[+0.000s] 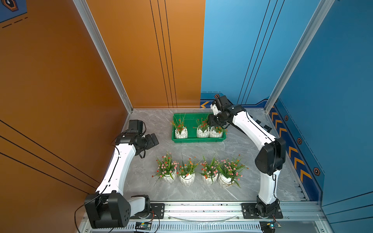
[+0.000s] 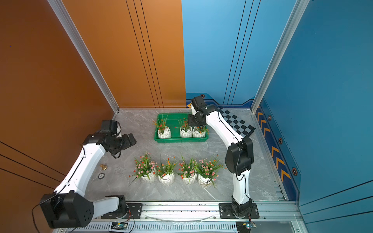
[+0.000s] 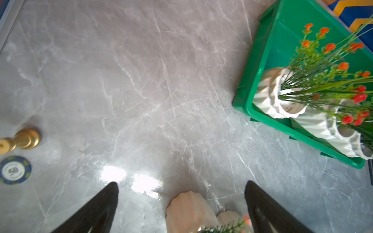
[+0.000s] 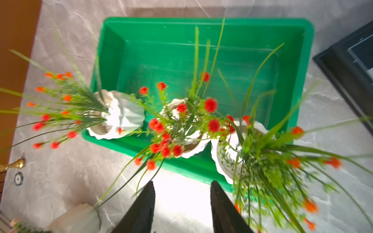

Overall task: Put the potted gypsophila into the storage box
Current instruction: Place the baby's breath potted plant at the storage box, then pick up the baby's breath potted plant from the center of the board.

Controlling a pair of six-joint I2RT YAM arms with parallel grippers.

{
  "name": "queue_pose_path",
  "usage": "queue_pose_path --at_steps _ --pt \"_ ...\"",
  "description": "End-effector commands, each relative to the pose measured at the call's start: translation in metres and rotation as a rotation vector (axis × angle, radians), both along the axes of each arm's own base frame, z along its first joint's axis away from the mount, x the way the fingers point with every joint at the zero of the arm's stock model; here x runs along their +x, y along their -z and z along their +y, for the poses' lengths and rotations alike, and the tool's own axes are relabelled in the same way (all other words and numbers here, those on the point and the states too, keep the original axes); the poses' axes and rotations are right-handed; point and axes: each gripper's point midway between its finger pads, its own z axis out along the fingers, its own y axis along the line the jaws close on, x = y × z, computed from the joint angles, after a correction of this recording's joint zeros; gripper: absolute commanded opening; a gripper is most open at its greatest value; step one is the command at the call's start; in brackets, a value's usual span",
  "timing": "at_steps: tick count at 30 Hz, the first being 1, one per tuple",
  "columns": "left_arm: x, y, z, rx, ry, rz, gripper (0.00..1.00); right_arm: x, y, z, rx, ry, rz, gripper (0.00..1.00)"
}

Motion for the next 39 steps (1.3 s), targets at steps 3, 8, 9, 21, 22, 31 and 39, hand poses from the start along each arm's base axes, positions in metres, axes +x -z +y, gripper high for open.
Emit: queue_pose_path --at_steps 3,8,9,21,22,31,39 --pt "-0.051 0.022 0.011 -0.008 -0.058 0.132 0.98 -0.020 0.003 -0.007 -0.042 0.004 0.020 0.59" --pt "-0.084 0.034 0.013 -0.009 -0.108 0.195 0.98 -0.032 0.000 -0.020 -0.059 0.029 0.015 0.95" --pt "-0.089 0.034 0.014 -0.001 -0.118 0.205 0.98 -0.038 0.008 -0.024 -0.069 0.032 0.030 0.95" --pt "-0.136 0.046 0.008 0.008 -0.145 0.282 0.98 -0.066 0.022 -0.057 -0.065 0.078 0.056 0.95" --pt "-0.138 0.047 0.006 0.002 -0.139 0.298 0.98 -0.068 0.023 -0.060 -0.065 0.083 0.058 0.95" --pt "-0.149 0.061 -0.017 0.018 -0.058 0.387 0.98 -0.079 0.025 -0.087 -0.051 0.140 0.062 0.95" --pt "-0.141 0.069 -0.031 0.050 0.004 0.421 0.90 -0.082 0.032 -0.087 -0.045 0.138 0.077 0.95"
